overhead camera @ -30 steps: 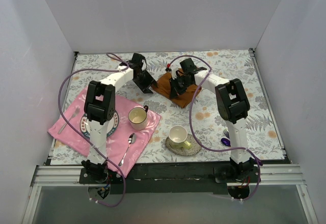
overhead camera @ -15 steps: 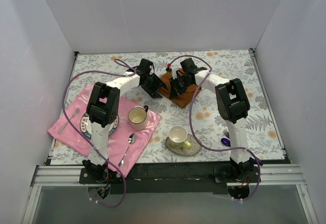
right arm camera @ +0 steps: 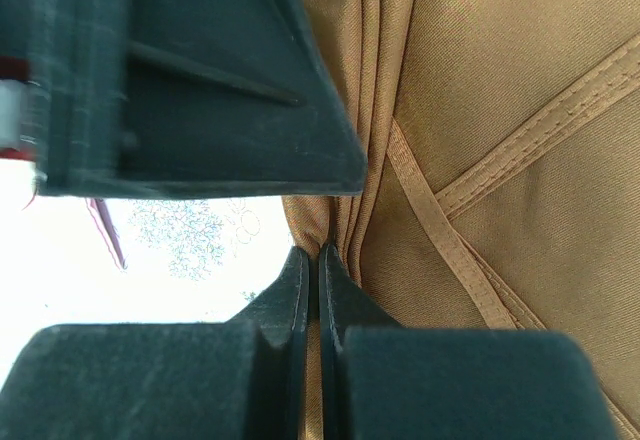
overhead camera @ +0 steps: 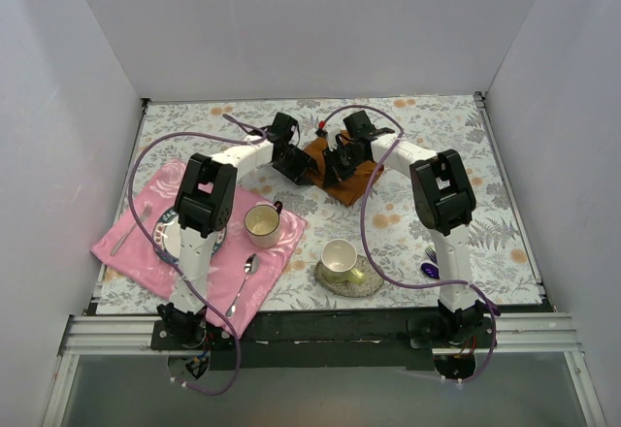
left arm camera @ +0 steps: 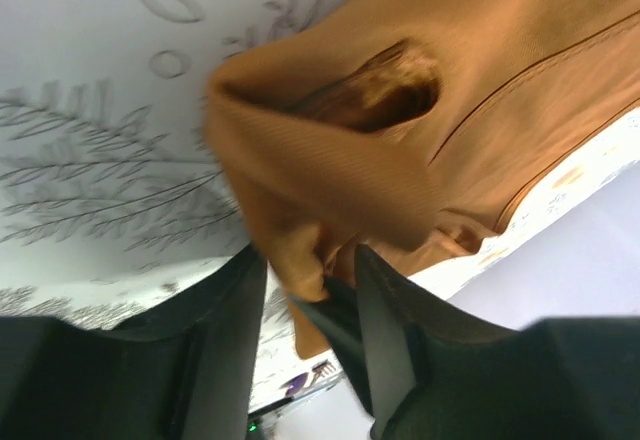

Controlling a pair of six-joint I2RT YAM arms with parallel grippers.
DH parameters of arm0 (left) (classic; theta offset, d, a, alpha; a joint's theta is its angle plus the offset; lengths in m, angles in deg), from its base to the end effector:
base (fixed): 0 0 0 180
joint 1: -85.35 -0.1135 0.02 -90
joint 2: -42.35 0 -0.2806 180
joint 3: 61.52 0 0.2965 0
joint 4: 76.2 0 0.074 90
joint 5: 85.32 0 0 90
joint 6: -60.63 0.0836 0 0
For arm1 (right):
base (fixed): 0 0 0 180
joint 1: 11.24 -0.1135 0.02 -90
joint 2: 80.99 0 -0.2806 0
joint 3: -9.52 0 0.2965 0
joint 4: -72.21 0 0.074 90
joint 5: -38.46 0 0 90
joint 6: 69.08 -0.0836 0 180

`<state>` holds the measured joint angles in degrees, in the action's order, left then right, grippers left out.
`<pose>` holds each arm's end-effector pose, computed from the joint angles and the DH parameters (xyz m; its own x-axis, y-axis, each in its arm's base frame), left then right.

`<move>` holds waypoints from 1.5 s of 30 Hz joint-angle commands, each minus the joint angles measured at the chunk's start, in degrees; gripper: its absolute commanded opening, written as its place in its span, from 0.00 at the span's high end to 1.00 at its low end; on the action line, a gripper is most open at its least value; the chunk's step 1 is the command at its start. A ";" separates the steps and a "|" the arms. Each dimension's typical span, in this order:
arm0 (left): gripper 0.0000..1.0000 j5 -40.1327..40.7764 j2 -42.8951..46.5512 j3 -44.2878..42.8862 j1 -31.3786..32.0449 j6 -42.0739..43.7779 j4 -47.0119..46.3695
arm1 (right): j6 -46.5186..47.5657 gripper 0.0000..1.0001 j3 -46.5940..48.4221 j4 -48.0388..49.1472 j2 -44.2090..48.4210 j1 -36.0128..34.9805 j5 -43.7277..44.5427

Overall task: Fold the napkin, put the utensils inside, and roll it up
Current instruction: Roll the napkin with the utensil

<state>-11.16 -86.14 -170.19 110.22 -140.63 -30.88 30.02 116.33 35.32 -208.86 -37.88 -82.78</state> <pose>0.4790 -0.2472 0.0925 -0.1756 -0.9068 0.3832 -0.9516 0.0566 -0.3020 0.4687 0.2836 0.1052 -0.6485 -0.4766 -0.5935 -0.7413 0.5727 0.3501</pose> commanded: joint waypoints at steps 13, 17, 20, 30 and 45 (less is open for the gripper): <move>1.00 10.04 -0.90 -4.61 2.12 -0.97 11.35 | 2.85 0.78 -5.74 -7.75 1.11 -2.55 12.08; 1.00 8.81 0.51 -4.70 2.82 -3.69 12.40 | 1.45 0.64 -7.07 -5.91 6.14 -2.81 11.91; 1.00 7.84 1.57 -3.47 3.26 -5.45 12.41 | 0.22 0.53 -10.22 -2.40 10.44 -2.90 11.56; 1.00 6.43 3.59 -0.40 3.79 -8.44 11.97 | 1.00 0.09 -15.33 5.61 14.49 -5.27 15.33; 1.00 4.94 3.94 0.31 3.70 -10.11 11.27 | 4.34 0.44 -15.32 9.65 15.45 -7.82 24.91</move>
<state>-6.92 -85.35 -171.15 113.95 -144.06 -23.16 32.95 101.18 41.57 -195.99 -44.67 -61.69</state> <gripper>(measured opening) 0.142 0.558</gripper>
